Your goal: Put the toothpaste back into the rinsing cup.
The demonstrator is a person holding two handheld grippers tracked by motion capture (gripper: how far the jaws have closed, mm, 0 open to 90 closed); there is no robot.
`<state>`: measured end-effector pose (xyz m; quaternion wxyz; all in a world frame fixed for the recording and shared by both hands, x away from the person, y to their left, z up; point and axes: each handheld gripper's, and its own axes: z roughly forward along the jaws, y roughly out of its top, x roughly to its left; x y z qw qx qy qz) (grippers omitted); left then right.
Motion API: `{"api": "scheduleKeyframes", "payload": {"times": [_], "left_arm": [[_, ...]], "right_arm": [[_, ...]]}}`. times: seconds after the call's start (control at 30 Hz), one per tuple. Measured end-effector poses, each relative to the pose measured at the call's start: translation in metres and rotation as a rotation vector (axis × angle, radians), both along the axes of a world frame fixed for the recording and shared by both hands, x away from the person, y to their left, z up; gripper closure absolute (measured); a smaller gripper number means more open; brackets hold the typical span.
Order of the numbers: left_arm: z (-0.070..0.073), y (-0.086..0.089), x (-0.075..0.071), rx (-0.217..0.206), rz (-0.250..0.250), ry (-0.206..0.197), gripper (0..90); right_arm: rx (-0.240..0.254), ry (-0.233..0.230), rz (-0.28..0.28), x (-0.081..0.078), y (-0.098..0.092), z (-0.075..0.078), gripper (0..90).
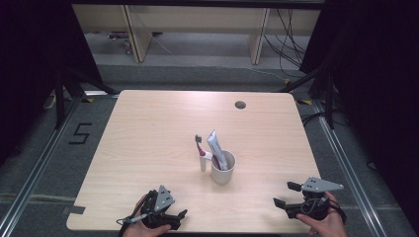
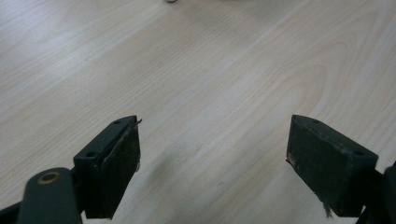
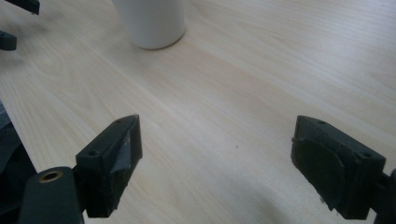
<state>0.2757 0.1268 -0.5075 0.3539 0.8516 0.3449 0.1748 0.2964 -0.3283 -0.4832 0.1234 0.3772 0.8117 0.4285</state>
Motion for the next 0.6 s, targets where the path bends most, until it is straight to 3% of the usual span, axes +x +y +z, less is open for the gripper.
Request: {"api": "scheduleKeyframes", "payload": {"times": [0.13, 0.2, 0.27, 0.33, 0.37, 0.43, 0.6], "left_arm": [[-0.0003, -0.0004, -0.0003, -0.007, 0.002, 0.002, 17.2], [-0.0003, -0.0004, -0.0002, -0.006, 0.0, 0.001, 17.3], [-0.0004, -0.0004, -0.0002, -0.006, 0.001, 0.002, 17.3], [-0.0005, -0.0004, -0.0002, -0.006, 0.001, 0.002, 17.3], [-0.0006, -0.0002, -0.0002, -0.005, -0.001, 0.001, 17.3], [-0.0007, -0.0004, -0.0003, -0.005, 0.0, 0.002, 17.3], [-0.0006, -0.0003, -0.0003, -0.004, -0.001, 0.002, 17.3]], "right_arm": [[-0.032, -0.003, 0.007, -0.0027, -0.0004, -0.0014, 16.9], [-0.016, 0.04, 0.009, -0.0056, 0.0016, -0.0026, 16.8], [-0.055, 0.005, 0.017, -0.0052, 0.0, -0.0034, 16.8], [-0.045, 0.054, 0.019, -0.008, 0.0015, -0.0043, 16.7], [-0.065, 0.016, 0.025, -0.0068, 0.0001, -0.005, 16.7], [-0.061, 0.051, 0.021, -0.009, 0.0007, -0.0059, 16.7], [-0.09, 0.049, 0.029, -0.01, -0.0008, -0.0086, 16.7]]}}
